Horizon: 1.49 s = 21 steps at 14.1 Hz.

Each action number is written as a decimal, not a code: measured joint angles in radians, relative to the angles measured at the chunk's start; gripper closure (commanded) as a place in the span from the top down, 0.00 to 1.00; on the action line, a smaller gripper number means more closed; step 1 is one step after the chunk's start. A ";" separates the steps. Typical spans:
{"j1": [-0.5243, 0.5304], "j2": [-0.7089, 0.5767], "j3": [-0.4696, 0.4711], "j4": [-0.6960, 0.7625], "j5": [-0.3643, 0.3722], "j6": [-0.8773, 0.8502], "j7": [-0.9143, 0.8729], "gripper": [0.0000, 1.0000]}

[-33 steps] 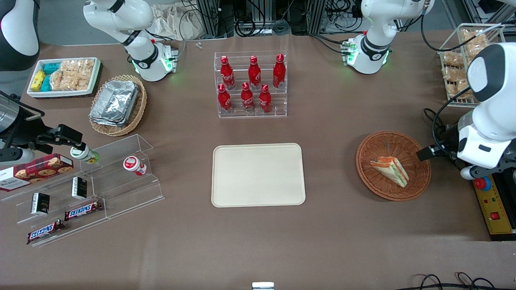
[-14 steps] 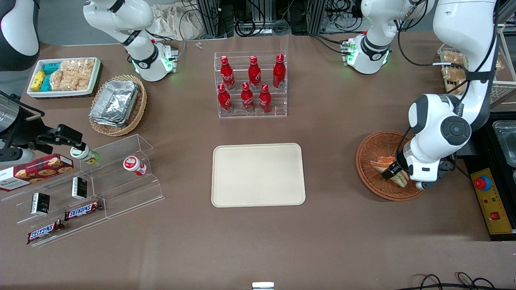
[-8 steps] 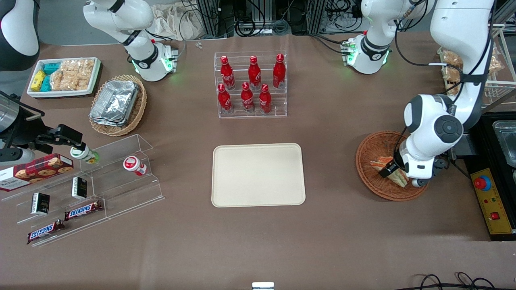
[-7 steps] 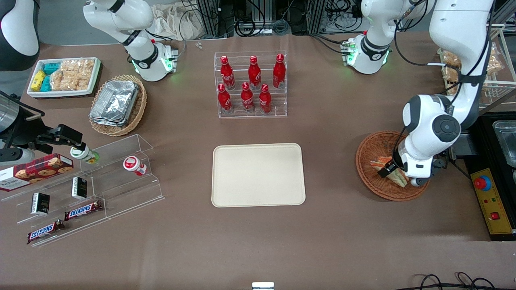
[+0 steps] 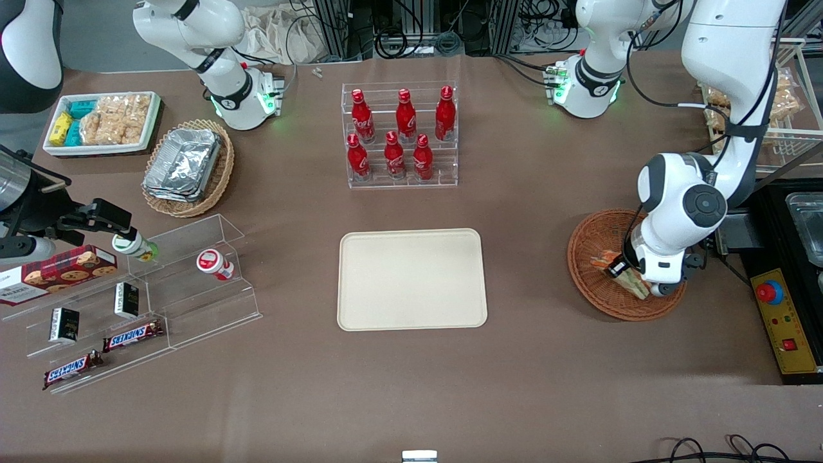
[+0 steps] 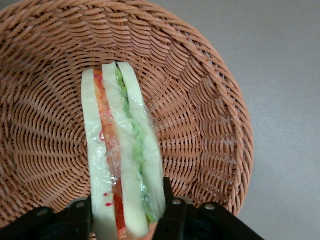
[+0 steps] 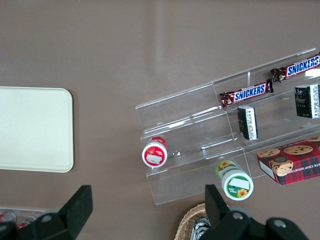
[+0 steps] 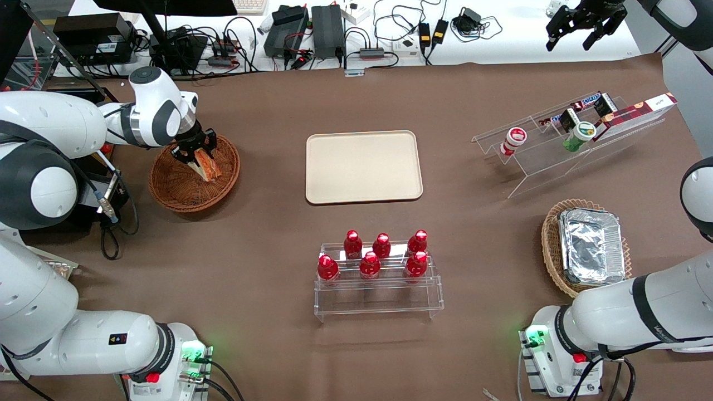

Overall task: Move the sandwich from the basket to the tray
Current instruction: 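Close the left gripper on the wrapped sandwich's crust edge, then lift the sandwich out of the basket and carry it toward the tray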

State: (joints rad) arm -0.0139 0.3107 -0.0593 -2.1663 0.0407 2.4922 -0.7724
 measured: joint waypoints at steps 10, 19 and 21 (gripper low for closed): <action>0.001 -0.071 0.000 0.191 0.000 -0.313 0.050 0.05; -0.032 -0.088 -0.087 0.693 -0.002 -0.889 0.236 0.00; -0.061 -0.065 -0.152 0.700 -0.002 -0.890 0.236 0.00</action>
State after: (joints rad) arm -0.0752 0.2457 -0.2113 -1.4659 0.0382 1.6026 -0.5366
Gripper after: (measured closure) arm 0.850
